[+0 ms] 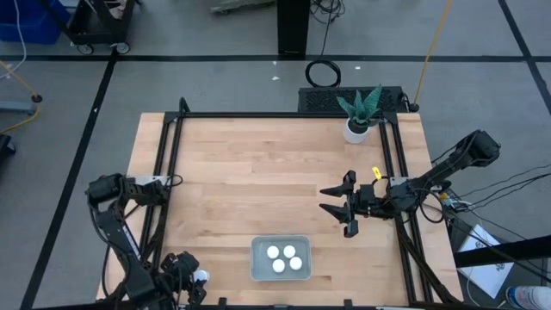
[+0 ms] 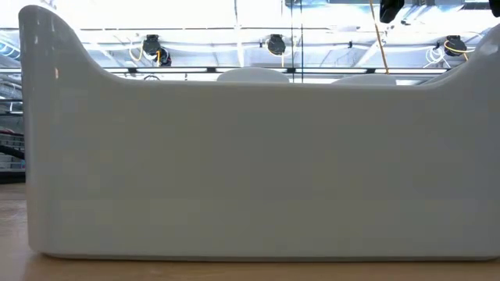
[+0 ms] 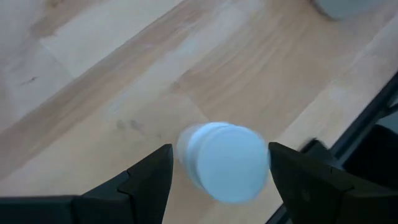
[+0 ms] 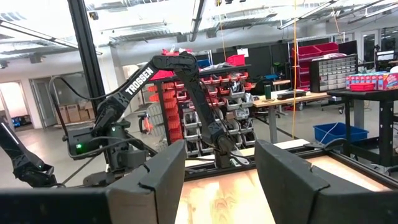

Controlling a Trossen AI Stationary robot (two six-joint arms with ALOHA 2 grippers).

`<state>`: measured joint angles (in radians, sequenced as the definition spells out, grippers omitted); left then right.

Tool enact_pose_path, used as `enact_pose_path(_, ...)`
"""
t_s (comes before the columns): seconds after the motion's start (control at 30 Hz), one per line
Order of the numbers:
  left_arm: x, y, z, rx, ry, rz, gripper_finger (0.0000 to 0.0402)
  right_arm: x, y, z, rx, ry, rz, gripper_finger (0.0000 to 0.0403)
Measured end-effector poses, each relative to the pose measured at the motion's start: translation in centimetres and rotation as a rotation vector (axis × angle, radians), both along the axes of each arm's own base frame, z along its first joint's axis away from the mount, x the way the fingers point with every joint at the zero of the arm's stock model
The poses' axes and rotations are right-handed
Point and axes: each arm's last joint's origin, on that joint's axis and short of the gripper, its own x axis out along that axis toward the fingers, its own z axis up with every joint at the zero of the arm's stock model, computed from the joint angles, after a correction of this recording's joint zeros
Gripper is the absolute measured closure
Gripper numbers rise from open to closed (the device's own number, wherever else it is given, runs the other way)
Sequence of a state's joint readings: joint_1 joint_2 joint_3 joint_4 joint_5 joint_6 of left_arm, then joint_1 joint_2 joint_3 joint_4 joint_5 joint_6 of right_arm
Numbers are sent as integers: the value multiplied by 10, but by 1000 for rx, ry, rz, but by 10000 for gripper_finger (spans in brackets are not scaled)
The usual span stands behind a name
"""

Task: Pick and place pill bottles into a basket
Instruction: Put the white pill bottle into the gray bin

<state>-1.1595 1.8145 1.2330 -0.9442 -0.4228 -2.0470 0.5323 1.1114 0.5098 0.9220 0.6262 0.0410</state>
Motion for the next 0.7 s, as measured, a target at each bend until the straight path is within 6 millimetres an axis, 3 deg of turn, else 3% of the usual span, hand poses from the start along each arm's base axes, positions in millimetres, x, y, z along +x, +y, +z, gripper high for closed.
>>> enact_pose_path(0.33, 0, 0, -3, -12, 2, -3, 137, 0, 0, -1, -6, 10, 0, 216)
enact_pose_path(0.7, 1, 0, -2, 2, -19, -22, 237, 0, 0, -1, 10, 12, 3, 216)
